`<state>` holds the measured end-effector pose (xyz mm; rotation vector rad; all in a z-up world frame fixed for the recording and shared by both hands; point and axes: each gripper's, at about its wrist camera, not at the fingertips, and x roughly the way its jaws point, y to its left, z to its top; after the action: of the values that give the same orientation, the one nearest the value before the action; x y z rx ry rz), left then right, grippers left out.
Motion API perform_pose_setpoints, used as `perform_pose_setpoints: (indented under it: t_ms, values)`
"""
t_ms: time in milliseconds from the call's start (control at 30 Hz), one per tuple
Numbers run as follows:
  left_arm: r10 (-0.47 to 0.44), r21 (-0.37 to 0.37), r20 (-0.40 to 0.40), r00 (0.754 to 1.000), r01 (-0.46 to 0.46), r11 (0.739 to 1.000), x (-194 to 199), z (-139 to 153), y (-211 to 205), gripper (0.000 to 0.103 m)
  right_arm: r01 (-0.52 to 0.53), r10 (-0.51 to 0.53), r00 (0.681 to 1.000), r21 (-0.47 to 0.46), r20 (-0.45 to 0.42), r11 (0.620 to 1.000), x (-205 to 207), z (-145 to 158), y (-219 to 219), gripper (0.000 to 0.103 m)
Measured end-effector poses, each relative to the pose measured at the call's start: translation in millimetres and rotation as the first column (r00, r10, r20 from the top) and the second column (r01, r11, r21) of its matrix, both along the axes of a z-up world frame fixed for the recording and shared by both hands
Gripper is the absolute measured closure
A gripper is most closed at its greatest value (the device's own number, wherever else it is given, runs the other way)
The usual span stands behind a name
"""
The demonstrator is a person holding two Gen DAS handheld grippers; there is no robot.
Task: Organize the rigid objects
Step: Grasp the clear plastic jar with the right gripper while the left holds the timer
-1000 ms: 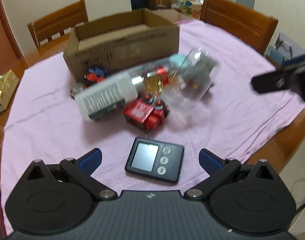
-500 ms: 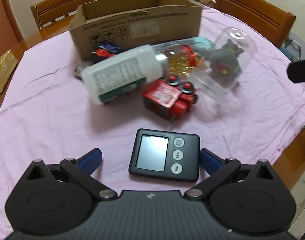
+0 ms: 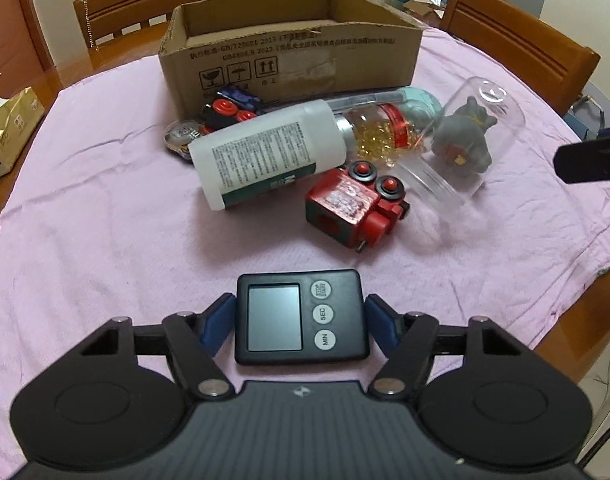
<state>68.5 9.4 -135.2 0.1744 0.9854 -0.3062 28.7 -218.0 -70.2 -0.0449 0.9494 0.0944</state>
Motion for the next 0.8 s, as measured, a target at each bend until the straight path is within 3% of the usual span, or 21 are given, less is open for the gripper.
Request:
perform_pose_setpoints:
  t_ms: [233, 433, 600, 800]
  values:
    - [0.078, 0.001, 0.0, 0.997, -0.078, 0.997, 2.3, -2.1, 21.1, 0.033, -0.062, 0.062, 0.998, -0.017, 0.019, 0.998, 7.2, 2.1, 7.1, 0.0]
    - [0.173, -0.003, -0.003, 0.985, -0.173, 0.985, 6.1, -4.3, 50.7, 0.033, -0.175, 0.179, 0.982, -0.073, 0.052, 0.982, 18.0, -0.4, 32.8, 0.0]
    - [0.191, -0.003, 0.0, 0.982, -0.191, 0.982, 5.3, -5.7, 56.5, 0.033, -0.24, 0.261, 0.963, -0.215, 0.072, 0.947, 20.4, -16.8, 66.9, 0.0]
    - [0.194, -0.006, 0.005, 0.981, -0.194, 0.981, 5.1, -6.7, 57.9, 0.033, -0.26, 0.315, 0.946, -0.4, 0.077, 0.879, 14.4, -45.1, 97.5, 0.0]
